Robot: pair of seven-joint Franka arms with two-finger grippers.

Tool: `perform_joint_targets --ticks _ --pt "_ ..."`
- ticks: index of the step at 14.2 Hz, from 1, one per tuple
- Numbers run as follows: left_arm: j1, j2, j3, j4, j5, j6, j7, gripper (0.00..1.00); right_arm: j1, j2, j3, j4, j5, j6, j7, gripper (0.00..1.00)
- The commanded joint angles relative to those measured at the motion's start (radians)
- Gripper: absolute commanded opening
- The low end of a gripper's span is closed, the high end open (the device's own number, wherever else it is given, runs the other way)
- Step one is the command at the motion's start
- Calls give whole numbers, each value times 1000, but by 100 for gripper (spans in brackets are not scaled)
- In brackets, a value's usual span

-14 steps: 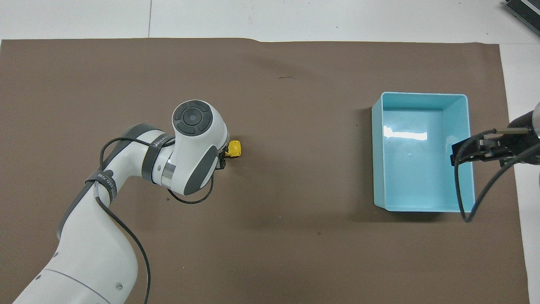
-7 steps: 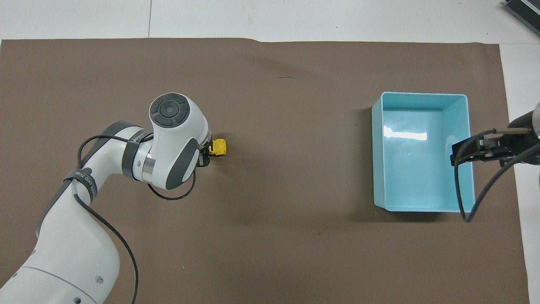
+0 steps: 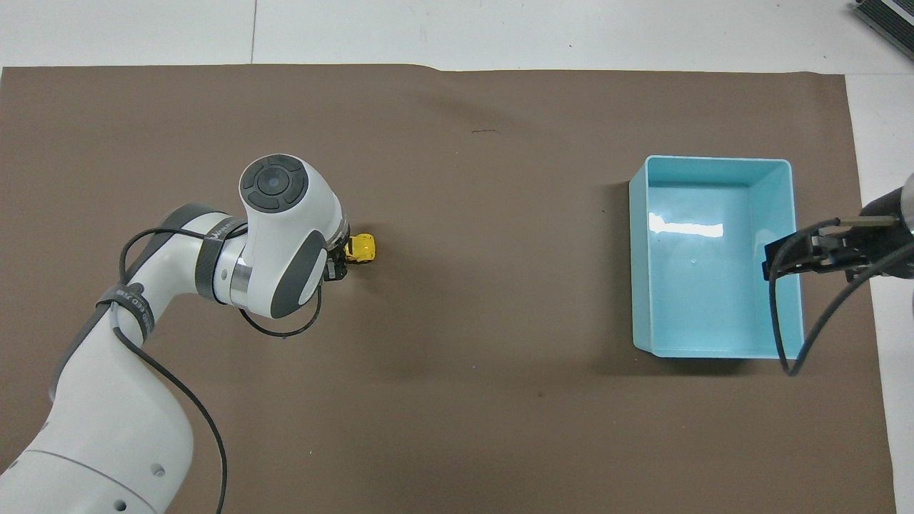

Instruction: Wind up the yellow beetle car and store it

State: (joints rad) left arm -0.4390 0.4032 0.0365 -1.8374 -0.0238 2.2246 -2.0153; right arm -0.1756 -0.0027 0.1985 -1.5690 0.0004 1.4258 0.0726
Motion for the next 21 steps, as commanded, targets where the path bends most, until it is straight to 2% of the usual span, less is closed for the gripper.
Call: perform_joint_targets --ticks 1,7,8,9,10,12,15,21 --pt "72 20 5 -23 8 37 78 20 -12 -11 2 -16 21 19 -19 100" --pt "79 9 5 -23 8 30 86 23 -12 -11 2 -16 21 19 -19 100" --pt "77 11 5 -22 8 30 84 29 -12 -11 2 -16 21 19 -19 100" --pt "80 2 3 -19 8 27 86 67 -12 -11 2 -16 21 19 -19 100" --pt "82 -26 5 -11 8 9 78 100 -12 -11 2 -16 21 19 -19 100" --pt "92 -82 6 18 8 -55 90 100 -12 -11 2 -16 21 19 -19 100" --pt "117 -87 6 93 8 -153 92 100 -12 -11 2 -16 21 19 -19 100" --pt "118 -124 17 141 8 -158 92 100 -12 -11 2 -16 21 19 -19 100"
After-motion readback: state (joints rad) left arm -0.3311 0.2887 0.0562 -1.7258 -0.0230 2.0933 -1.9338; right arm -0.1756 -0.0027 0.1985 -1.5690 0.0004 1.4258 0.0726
